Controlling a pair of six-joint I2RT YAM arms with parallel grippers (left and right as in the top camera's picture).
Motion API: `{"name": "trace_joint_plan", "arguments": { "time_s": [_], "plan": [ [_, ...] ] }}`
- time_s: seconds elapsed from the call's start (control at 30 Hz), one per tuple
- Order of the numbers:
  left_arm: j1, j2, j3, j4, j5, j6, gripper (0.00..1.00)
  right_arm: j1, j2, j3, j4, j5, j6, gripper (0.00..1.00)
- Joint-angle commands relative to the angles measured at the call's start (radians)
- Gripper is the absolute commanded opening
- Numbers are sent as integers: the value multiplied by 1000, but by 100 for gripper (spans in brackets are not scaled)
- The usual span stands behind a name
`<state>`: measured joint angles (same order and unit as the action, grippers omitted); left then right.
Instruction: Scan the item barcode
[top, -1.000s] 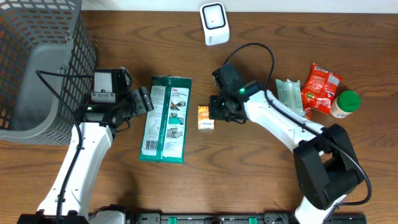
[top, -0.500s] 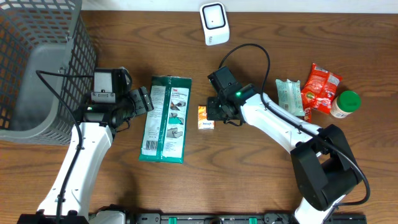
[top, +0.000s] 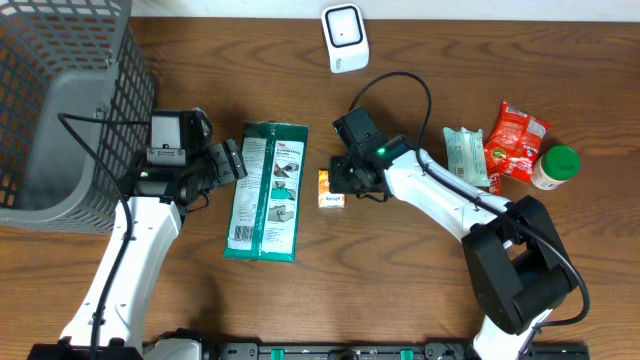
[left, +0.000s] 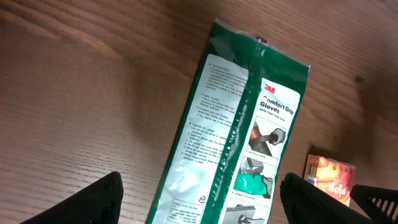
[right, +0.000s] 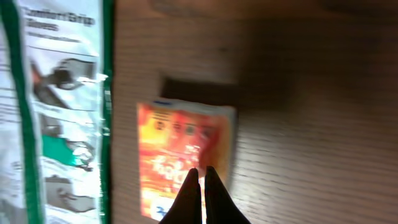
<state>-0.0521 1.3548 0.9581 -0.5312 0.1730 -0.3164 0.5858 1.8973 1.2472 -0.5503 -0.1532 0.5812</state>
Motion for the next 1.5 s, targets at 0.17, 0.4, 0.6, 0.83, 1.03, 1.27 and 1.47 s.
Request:
{"name": "trace_joint_plan", "arguments": {
  "time_s": [0.17,0.4,0.6,0.83,1.03,1.27,1.47],
  "plan": [
    [3,4,-4,-4,-9,9,81,7,26,-12,-5,-5,1,1],
    [3,4,-4,-4,-9,9,81,7,65,-29,-11,30,2,1],
    [2,4,-4,-4,-9,9,81,-2,66,-29,-42,71,2,1],
    [0,4,-5,-4,-1,9,81,-3,67,-33,-69,78,2,1],
    [0,4,-5,-4,-1,9,81,-2,68,-33,-63,78,10,1],
    [0,5,-5,-4,-2,9,81,-6,68,-33,-64,78,9,1],
    [0,12,-5,-3,-2,9,81,-21,26,-31,-83,77,-4,1]
  ]
}}
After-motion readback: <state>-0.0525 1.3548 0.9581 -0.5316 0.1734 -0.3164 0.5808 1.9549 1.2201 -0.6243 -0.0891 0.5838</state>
